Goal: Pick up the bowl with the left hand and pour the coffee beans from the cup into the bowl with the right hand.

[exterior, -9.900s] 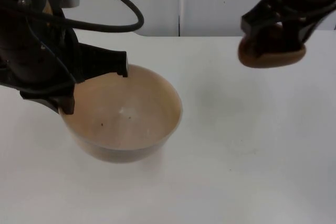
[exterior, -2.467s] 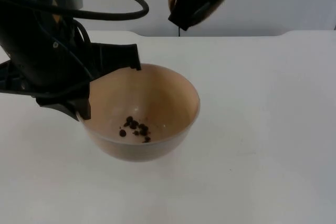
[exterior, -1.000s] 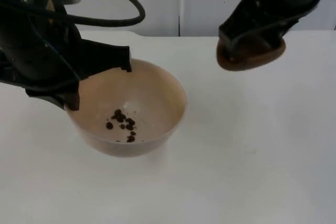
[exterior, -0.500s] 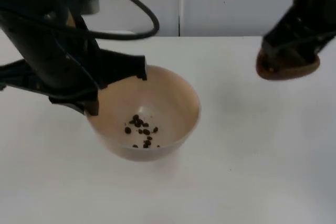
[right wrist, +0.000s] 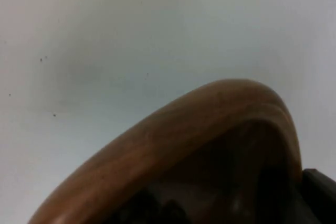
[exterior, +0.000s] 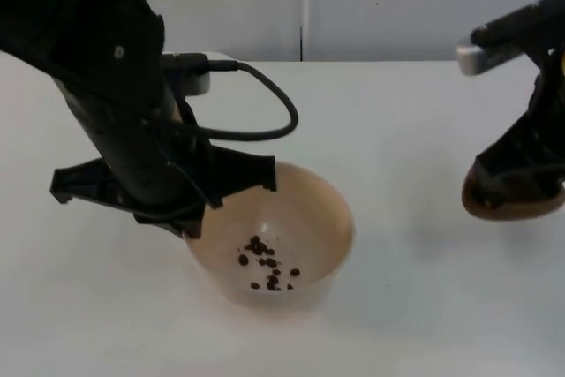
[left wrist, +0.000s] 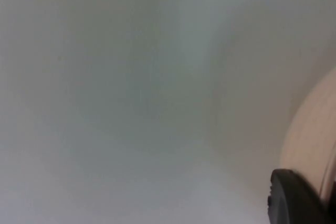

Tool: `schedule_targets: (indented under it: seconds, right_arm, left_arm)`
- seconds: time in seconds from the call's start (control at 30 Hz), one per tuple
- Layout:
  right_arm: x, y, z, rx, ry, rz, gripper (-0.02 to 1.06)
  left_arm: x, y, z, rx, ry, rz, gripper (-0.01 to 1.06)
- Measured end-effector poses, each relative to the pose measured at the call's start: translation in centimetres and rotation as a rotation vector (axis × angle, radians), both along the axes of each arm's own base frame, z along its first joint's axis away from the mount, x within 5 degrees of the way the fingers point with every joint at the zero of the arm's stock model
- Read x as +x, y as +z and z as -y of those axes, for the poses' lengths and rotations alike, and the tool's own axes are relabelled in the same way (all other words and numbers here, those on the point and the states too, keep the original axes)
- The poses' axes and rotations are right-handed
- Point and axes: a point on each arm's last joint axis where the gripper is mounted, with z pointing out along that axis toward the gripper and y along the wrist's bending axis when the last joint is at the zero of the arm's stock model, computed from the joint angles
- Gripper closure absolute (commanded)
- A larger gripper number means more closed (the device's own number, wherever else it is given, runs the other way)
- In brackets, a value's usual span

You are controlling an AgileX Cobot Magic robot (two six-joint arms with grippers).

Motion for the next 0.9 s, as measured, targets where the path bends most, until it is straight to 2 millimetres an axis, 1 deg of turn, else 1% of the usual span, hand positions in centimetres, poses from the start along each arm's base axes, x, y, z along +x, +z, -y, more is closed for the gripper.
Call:
schedule_targets:
  seconds: [0.03,0.13,0.17,0.27,0.3,0.33,0.4,0.47,0.67,0.8,0.9]
  right_arm:
    - [0.0,0.0,0.0,0.000,0.000,0.000,1.05]
    - [0.0,-1.3,0.1,-0.017,-0.012,-0.028,1.05]
    - [0.0,-1.3,0.1,-0.017,-0.012,-0.028,1.05]
    - [0.1,-2.9,0.0,-0.037,-0.017,-0.063,1.05]
    - [0.2,-3.3,0.0,-0.044,-0.012,-0.068,1.05]
    - [0.2,-3.3,0.0,-0.044,-0.012,-0.068,1.05]
    - [0.3,-4.4,0.0,-0.065,-0.012,-0.078,1.05]
    - [0.5,-5.1,0.0,-0.080,-0.018,-0.079,1.05]
    - [0.7,-6.0,0.1,-0.106,-0.018,-0.076,1.05]
    - [0.8,-7.1,0.2,-0.133,-0.009,-0.092,1.05]
    - [0.8,-7.3,0.2,-0.139,-0.008,-0.095,1.05]
  left_arm:
    - [0.0,0.0,0.0,0.000,0.000,0.000,1.05]
    - [0.1,-0.6,0.2,-0.005,-0.001,-0.002,1.05]
    - [0.1,-0.6,0.2,-0.005,-0.001,-0.002,1.05]
    - [0.2,-0.6,0.2,-0.008,-0.007,0.006,1.05]
    - [0.2,-0.6,0.2,-0.007,-0.007,0.007,1.05]
    - [0.2,-0.6,0.2,-0.007,-0.007,0.007,1.05]
    - [0.3,-0.6,0.2,-0.004,-0.013,0.011,1.05]
    - [0.3,-0.6,0.2,-0.001,-0.020,0.015,1.05]
    - [0.4,-0.6,0.2,0.001,-0.029,0.024,1.05]
    - [0.4,-0.6,0.2,0.001,-0.037,0.033,1.05]
    - [0.5,-0.5,0.2,0.001,-0.041,0.037,1.05]
